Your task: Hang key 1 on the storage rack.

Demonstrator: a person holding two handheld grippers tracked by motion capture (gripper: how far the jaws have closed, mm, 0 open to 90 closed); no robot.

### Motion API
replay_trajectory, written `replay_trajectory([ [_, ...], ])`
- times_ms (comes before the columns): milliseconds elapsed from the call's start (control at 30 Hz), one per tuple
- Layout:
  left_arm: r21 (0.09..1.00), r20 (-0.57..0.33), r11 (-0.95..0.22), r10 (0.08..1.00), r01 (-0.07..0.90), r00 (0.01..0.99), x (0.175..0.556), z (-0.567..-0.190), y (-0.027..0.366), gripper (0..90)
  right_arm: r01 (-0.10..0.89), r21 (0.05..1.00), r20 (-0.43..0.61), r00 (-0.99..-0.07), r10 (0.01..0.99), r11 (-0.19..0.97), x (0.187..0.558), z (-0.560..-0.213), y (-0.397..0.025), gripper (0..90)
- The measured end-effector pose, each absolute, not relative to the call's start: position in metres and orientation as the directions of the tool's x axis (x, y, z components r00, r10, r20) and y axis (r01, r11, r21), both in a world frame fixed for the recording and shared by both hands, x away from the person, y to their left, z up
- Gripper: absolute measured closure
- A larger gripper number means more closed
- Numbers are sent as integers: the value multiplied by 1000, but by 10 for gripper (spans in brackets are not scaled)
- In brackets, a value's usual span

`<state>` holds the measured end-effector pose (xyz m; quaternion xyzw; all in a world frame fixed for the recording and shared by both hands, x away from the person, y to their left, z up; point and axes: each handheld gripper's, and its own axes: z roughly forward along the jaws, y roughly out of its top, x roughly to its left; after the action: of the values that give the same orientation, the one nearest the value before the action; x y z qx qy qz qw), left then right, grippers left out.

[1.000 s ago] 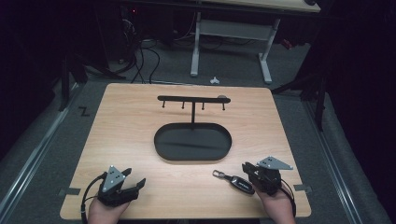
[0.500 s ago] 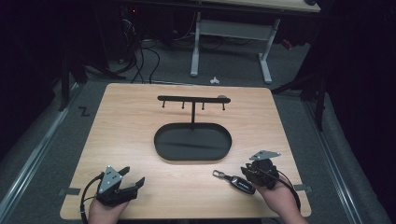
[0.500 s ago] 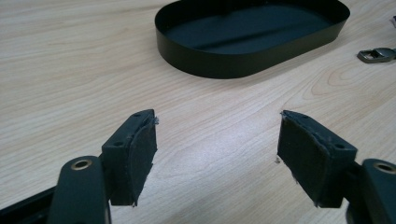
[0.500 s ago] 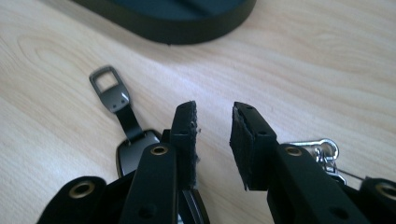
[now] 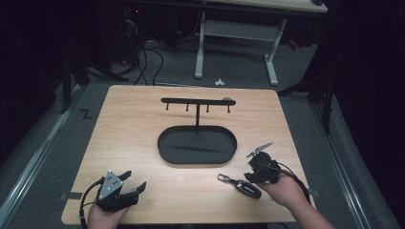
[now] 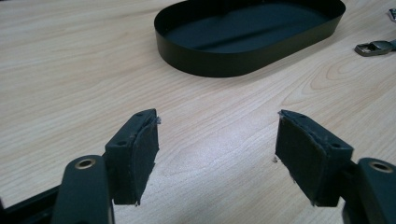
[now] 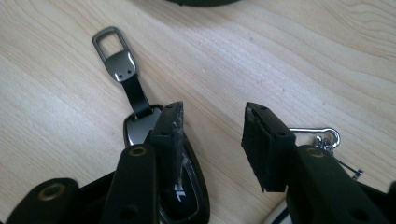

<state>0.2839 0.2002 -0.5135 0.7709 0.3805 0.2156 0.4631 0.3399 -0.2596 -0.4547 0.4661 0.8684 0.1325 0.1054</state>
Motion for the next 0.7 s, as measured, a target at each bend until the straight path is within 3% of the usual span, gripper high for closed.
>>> replay_trajectory([
  [300,873,-17,-294,778,388,629,284,-514,197,300,775,203,-65,-599,798,598,348,-455,-255,511],
  [467,874,-17,-295,775,386,632,284,-515,196,299,754,89,-21,-652,758,651,353,-454,-247,407],
  [700,873,-21,-295,772,388,635,284,-515,197,299,734,26,-19,-678,734,679,357,-456,-238,348],
])
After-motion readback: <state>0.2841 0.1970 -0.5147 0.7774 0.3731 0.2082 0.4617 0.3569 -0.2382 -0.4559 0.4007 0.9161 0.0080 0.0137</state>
